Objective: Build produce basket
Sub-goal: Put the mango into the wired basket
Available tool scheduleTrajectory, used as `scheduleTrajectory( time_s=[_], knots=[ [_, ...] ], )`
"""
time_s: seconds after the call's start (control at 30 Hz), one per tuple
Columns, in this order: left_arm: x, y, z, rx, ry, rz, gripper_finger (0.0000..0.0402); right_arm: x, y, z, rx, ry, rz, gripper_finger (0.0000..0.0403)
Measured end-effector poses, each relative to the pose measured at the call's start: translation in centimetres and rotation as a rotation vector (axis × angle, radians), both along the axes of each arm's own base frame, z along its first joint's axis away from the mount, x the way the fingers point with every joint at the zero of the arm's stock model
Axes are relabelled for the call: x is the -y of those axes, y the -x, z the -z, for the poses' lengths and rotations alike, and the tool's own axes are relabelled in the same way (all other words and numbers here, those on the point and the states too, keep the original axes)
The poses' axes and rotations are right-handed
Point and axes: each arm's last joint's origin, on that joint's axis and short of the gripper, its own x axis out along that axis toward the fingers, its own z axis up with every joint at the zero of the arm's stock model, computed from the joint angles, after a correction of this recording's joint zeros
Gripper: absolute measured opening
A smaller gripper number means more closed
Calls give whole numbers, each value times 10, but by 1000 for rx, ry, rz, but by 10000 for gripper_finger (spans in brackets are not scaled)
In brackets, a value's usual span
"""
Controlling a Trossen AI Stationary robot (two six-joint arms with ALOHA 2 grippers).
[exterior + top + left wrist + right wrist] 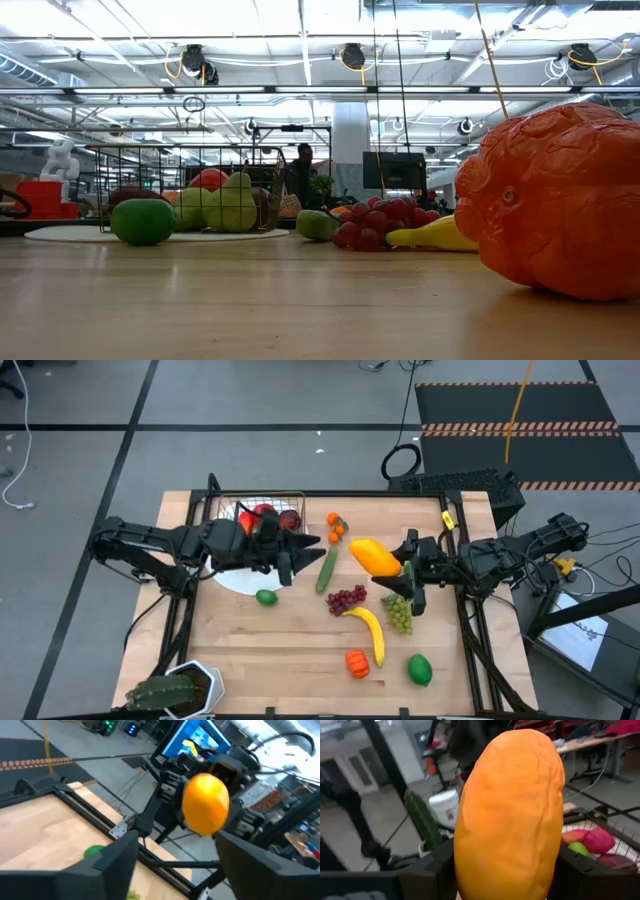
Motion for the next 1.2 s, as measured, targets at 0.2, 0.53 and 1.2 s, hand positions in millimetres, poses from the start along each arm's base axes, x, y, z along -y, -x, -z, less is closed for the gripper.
scheduleTrajectory(
  time_s=[0.2, 0.53, 1.2],
  knots=[
    [1, 0, -5, 28, -100, 43, 333, 4, 0, -7, 78, -108, 124, 208],
    [-5, -1, -15, 122, -187, 84, 343, 7, -3, -15, 184, -201, 245, 208],
    [-23, 0, -25, 225, -186, 172, 396, 15, -48, -12, 357, -202, 326, 208]
  ],
)
